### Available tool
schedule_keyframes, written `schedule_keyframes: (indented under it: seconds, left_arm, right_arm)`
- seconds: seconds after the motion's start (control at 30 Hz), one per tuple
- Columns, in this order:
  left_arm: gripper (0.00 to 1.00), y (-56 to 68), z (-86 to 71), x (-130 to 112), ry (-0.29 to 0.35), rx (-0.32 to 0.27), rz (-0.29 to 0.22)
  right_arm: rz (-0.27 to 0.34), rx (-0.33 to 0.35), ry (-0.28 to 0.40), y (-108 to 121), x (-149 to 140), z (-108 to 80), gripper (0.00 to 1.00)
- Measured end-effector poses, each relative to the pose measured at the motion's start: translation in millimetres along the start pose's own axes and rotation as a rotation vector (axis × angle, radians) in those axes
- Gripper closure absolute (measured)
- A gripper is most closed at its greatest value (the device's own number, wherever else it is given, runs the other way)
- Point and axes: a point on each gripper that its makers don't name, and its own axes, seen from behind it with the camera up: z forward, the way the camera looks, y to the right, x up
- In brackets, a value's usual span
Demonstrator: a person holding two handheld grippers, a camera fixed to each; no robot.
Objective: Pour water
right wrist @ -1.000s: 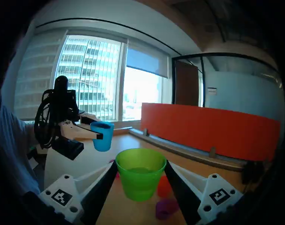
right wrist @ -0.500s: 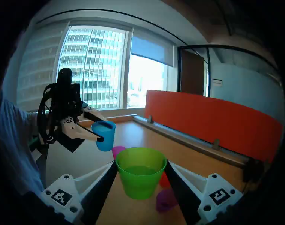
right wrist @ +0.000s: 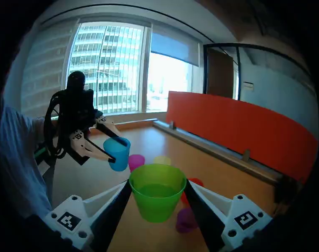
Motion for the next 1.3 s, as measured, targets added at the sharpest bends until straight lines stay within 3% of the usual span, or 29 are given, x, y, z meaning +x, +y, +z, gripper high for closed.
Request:
schedule_keyframes:
  seconds: [0.6,1.3]
  left_arm:
    - [0.12,15.8,5.7,-41,-0.094,-0.053,0.002]
    - [0.12,32.9,24.5,-89,-0.196,-0.127,-0.012]
  right_arm:
    - [-0.026,0.052,-0.096,-10,-24,10.9,0.09]
    - [-0.022,0.105,-0.2,-19,-63,32.4,0.09]
